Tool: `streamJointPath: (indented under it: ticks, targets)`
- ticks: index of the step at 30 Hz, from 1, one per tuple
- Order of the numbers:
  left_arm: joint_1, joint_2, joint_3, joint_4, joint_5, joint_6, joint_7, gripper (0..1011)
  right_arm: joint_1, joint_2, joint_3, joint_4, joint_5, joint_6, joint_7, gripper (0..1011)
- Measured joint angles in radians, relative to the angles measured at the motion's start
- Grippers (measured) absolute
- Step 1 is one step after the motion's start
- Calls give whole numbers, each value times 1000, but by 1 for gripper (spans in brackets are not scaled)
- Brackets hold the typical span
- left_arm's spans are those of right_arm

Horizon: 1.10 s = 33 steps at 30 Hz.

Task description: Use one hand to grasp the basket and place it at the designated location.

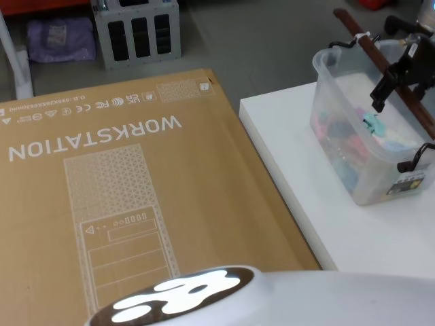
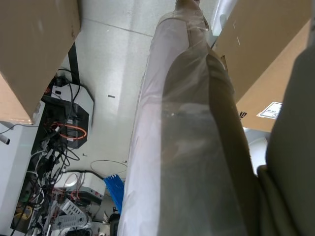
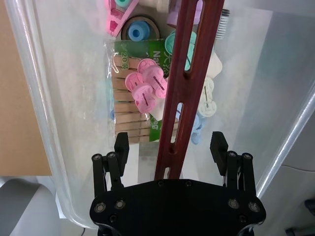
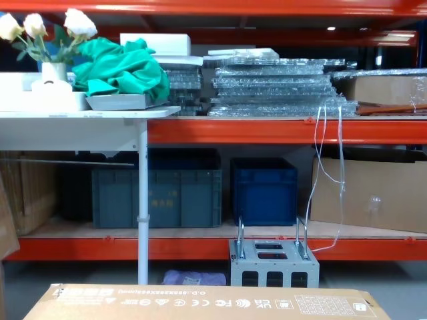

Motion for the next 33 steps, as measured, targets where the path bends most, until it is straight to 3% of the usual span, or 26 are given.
streamJointPath:
  ticks: [21, 32, 33]
  targets:
    - [0, 0, 0, 0, 0, 0, 0, 0, 1, -2, -8, 7, 16, -18, 2, 995]
    - [0, 0, 0, 0, 0, 0, 0, 0, 1, -2, -7, 6, 15, -16, 2, 740]
    - [0, 0, 0, 0, 0, 0, 0, 0, 1, -2, -7, 6, 15, -16, 1, 683]
